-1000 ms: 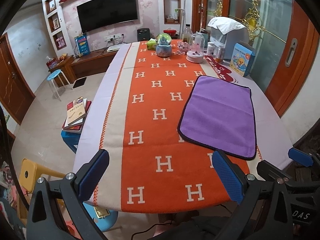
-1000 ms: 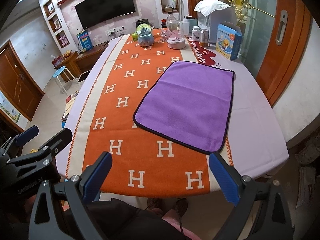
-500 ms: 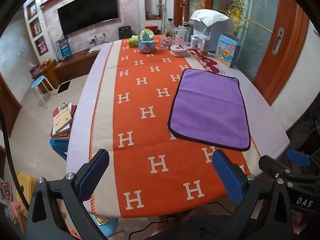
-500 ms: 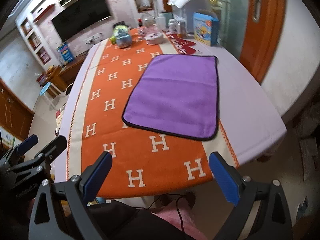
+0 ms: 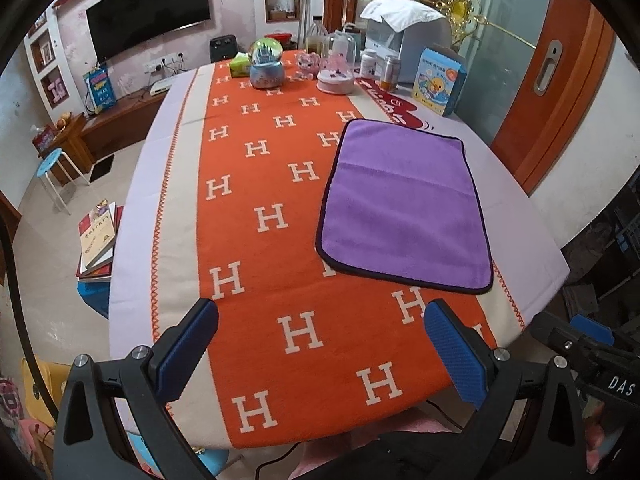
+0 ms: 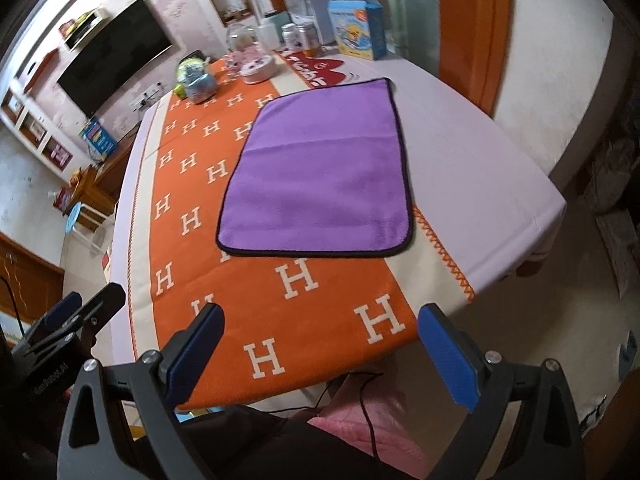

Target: Fold towel

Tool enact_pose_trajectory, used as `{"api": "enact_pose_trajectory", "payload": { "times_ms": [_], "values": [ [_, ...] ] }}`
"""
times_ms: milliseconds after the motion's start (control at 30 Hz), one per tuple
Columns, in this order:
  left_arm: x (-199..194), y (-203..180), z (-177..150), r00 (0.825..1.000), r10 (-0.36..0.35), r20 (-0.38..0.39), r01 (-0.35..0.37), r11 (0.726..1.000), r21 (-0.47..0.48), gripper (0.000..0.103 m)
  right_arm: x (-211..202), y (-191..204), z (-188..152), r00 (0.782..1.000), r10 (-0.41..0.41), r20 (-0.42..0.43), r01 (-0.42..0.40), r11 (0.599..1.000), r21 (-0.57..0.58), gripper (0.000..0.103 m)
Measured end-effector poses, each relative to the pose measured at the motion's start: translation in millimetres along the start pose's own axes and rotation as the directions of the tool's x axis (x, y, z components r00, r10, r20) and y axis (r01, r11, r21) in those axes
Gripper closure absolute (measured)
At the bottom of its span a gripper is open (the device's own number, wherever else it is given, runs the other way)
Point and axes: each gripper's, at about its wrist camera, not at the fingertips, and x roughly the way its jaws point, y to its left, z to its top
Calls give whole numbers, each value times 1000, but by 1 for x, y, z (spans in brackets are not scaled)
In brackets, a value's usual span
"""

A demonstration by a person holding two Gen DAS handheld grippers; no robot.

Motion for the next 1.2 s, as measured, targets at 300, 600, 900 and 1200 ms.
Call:
{"api": "enact_pose_trajectory", "payload": {
  "times_ms": [300,600,900,1200],
  "values": [
    [49,-4,27,996,11,-94,-15,999,-41,1,37,-38,28,995,42,-94,-26,986,162,8],
    [110,-6,49,976,20,-218,-40,995,-87,3,91,-79,50,968,103,-229,-17,938,346,16],
    [175,1,56,944,0,-331,-59,984,-169,8,144,-111,61,926,170,-337,13,878,478,35],
    [226,3,54,911,-8,-412,-91,971,-220,13,174,-128,70,899,203,-388,38,847,531,47]
  ]
}}
